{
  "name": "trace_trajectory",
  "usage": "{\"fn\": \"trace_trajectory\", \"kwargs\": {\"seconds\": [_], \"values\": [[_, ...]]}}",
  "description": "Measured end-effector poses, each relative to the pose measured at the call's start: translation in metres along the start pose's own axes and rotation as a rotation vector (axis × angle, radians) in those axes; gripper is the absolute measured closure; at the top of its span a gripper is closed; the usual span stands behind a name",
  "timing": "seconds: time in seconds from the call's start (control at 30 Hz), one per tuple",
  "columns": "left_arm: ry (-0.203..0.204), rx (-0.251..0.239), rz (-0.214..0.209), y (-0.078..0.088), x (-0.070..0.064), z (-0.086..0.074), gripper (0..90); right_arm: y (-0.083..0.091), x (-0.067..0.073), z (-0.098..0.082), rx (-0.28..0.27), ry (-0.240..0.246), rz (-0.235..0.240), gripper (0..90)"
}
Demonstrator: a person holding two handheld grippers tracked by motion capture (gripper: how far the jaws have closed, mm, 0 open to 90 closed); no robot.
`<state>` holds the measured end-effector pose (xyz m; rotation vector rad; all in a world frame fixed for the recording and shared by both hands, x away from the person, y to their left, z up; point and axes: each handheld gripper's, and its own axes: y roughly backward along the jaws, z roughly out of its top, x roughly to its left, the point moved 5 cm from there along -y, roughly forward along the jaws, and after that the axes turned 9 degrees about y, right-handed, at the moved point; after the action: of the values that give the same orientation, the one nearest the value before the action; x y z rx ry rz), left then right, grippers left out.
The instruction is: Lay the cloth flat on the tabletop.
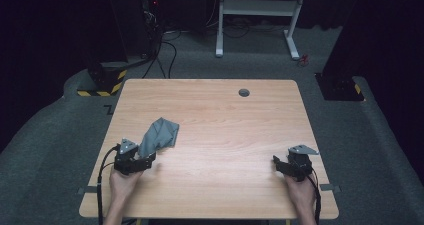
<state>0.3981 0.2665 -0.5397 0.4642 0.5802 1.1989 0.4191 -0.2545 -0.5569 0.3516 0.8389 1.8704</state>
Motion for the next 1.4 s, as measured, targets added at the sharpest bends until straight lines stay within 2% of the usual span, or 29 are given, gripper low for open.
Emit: {"fn": "trace_trajectory", "kwargs": {"seconds": [0.07,0.17,0.5,0.67,0.77,0.9,1.0,1.17,1.3,1.37,1.4], "values": [[-0.011,0.000,0.000,-0.002,-0.002,0.004,20.7,0.000,0.000,0.000,-0.001,0.003,0.000,31.9],[-0.001,-0.009,-0.015,-0.006,-0.005,0.008,21.7,0.000,0.000,0.000,0.000,0.001,0.002,31.9],[-0.013,0.012,-0.020,-0.022,-0.017,0.020,22.0,0.000,0.001,0.000,0.000,0.004,0.005,32.0],[-0.026,0.050,0.003,-0.043,-0.022,0.027,24.0,0.000,0.001,0.000,0.000,0.004,0.005,31.9],[-0.017,0.062,0.010,-0.052,-0.023,0.029,25.4,0.000,0.001,0.000,0.000,0.004,0.005,31.9],[0.014,0.055,0.023,-0.058,-0.019,0.030,29.9,0.000,0.001,0.000,0.000,0.004,0.005,31.9],[0.018,0.069,0.037,-0.063,-0.017,0.028,32.0,0.000,0.001,0.000,0.000,0.004,0.005,31.9],[0.003,0.063,0.053,-0.065,-0.016,0.028,37.5,0.000,0.001,0.000,0.000,0.004,0.005,31.9],[-0.030,0.060,0.081,-0.065,-0.013,0.029,49.4,0.000,0.001,0.000,-0.002,0.004,0.005,32.0],[-0.036,0.065,0.081,-0.065,-0.014,0.029,53.7,0.000,0.001,0.000,-0.002,0.007,0.006,32.0],[-0.046,0.069,0.098,-0.065,-0.013,0.030,56.7,0.000,0.001,0.000,-0.003,0.009,0.006,32.0]]}}
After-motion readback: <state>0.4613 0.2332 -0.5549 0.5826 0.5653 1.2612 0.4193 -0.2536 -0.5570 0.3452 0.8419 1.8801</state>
